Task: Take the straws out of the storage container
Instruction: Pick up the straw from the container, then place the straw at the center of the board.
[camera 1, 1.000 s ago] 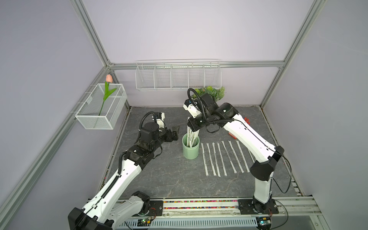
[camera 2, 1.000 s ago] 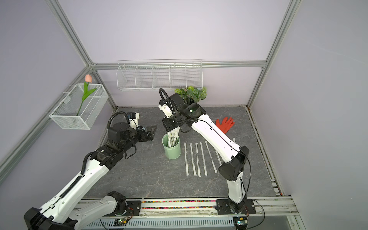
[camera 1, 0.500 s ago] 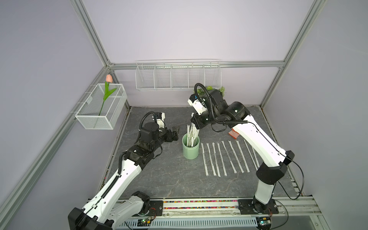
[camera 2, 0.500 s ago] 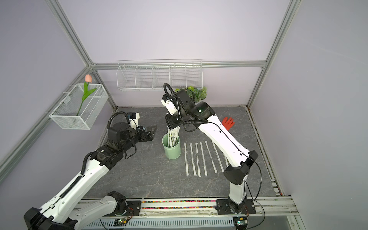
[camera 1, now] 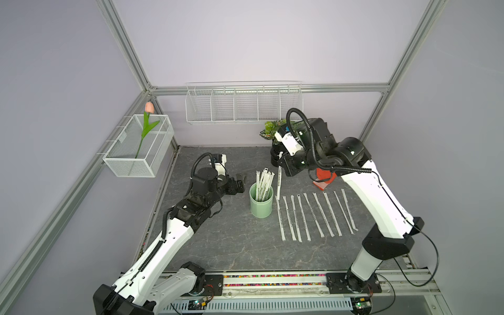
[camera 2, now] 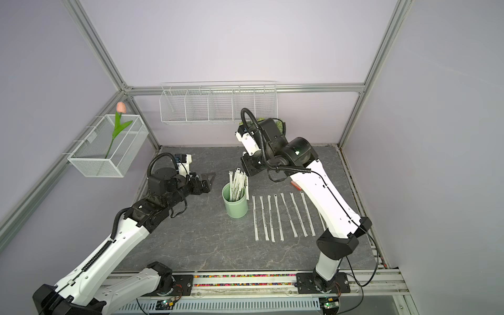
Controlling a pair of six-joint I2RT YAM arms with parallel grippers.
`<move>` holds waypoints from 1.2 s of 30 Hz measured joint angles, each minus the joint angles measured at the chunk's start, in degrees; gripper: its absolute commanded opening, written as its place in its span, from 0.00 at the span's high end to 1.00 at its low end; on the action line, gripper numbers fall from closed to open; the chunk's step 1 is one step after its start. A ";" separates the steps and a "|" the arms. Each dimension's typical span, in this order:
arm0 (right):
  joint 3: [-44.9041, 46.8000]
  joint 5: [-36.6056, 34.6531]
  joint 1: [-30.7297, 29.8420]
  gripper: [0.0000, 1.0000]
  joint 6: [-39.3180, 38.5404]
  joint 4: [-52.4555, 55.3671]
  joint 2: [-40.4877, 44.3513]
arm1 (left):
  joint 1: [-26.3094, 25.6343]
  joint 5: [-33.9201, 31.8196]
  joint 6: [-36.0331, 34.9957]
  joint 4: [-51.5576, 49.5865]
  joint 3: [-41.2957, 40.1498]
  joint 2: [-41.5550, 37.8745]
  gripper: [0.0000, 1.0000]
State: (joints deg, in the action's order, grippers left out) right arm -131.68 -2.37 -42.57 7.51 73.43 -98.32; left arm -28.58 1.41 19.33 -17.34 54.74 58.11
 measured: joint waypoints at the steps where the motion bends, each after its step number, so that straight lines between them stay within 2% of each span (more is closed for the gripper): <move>1: 0.15 -0.98 1.03 0.93 -0.33 1.33 0.63 | 0.00 0.02 0.00 0.00 0.00 0.00 0.00; 5: 3.87 -5.64 5.95 0.93 -1.57 5.38 4.09 | 0.00 0.20 0.00 -0.02 0.00 0.02 0.00; 11: 15.47 -10.38 15.02 0.93 -2.93 8.07 9.05 | 0.00 0.42 -0.02 -0.02 0.00 0.02 0.00; 20: 30.60 -12.24 29.46 0.93 -4.79 7.87 9.27 | 0.00 0.61 -0.04 -0.04 0.00 0.02 0.00; 26: 32.09 -14.10 35.80 0.93 -5.07 7.58 5.11 | 0.00 0.63 -0.07 -0.07 0.00 0.57 0.00; 36: 29.53 -19.10 42.93 0.93 -5.44 7.43 -9.51 | 0.00 1.22 -0.28 -0.07 0.00 1.79 0.00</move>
State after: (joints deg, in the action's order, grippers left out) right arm -102.15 -21.47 0.36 2.07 80.86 -107.83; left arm -28.58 2.63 19.05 -17.41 54.74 59.90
